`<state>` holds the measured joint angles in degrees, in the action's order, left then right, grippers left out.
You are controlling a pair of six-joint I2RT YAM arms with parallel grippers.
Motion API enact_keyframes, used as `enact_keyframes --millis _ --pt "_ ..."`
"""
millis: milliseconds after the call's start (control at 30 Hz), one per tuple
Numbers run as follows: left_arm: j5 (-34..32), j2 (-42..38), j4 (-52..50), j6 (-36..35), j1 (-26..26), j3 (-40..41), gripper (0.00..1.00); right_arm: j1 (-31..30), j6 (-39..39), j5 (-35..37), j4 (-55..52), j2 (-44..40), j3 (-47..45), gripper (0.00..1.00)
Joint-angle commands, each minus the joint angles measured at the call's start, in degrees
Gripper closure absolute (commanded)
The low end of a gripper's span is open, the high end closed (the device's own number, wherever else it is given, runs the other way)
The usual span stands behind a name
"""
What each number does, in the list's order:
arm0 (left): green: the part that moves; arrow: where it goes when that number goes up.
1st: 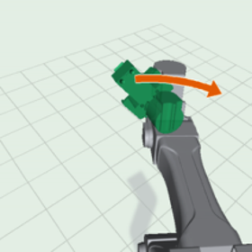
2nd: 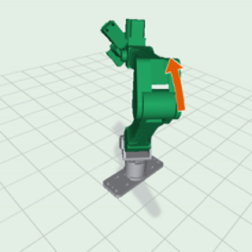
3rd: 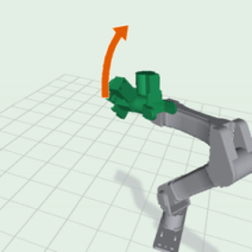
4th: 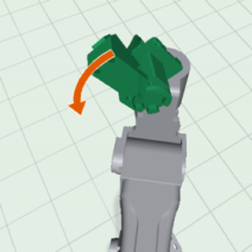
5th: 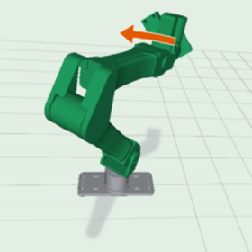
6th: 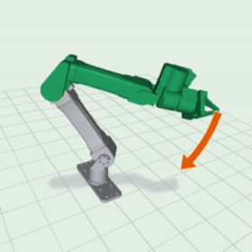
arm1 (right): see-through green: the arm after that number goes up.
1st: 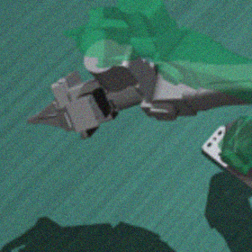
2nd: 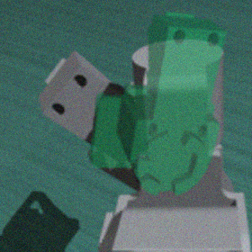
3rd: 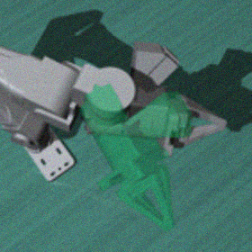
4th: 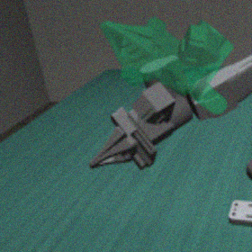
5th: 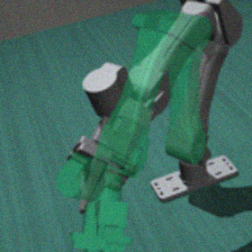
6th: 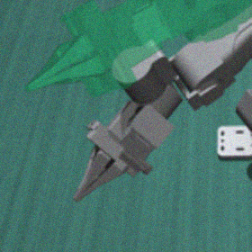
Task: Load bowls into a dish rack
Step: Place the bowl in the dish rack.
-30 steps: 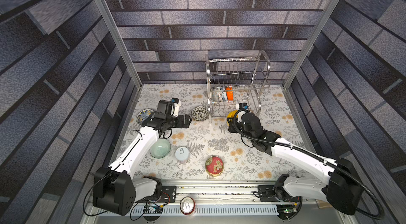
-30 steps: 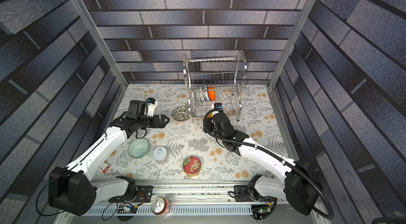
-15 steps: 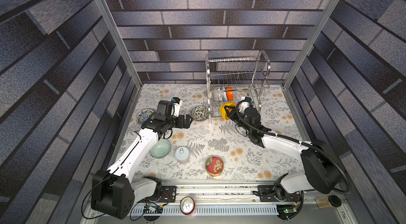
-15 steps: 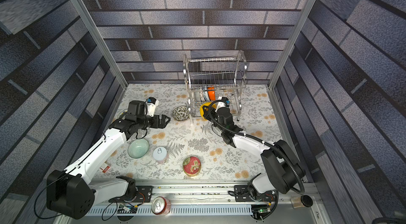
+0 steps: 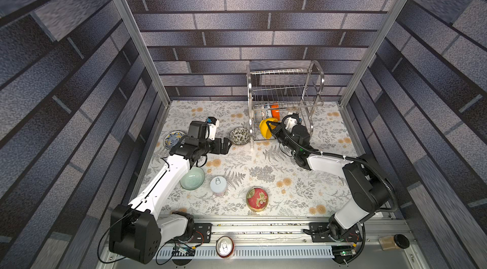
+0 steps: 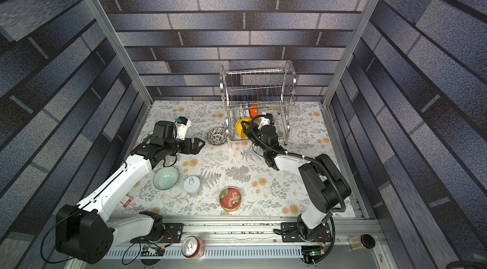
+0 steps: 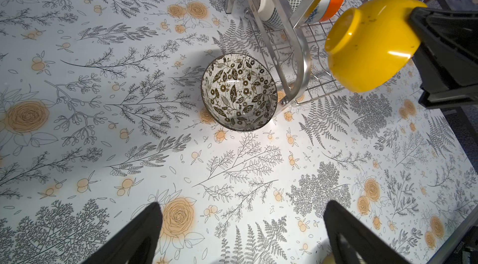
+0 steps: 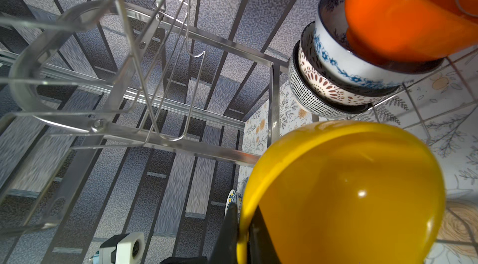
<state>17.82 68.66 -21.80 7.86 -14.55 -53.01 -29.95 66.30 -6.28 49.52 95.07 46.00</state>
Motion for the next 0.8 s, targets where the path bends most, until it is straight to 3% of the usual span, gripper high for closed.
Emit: enact_keyframes --millis 0,767 --pt "0.46 -0.97 0.28 -1.44 -0.3 0.79 0.0 0.94 2.07 -2.38 7.02 1.53 2.36 0.92" --pt "0.28 1.25 -0.22 -2.93 0.01 0.36 0.0 3.12 6.73 -11.74 12.6 16.27 11.38 0.92"
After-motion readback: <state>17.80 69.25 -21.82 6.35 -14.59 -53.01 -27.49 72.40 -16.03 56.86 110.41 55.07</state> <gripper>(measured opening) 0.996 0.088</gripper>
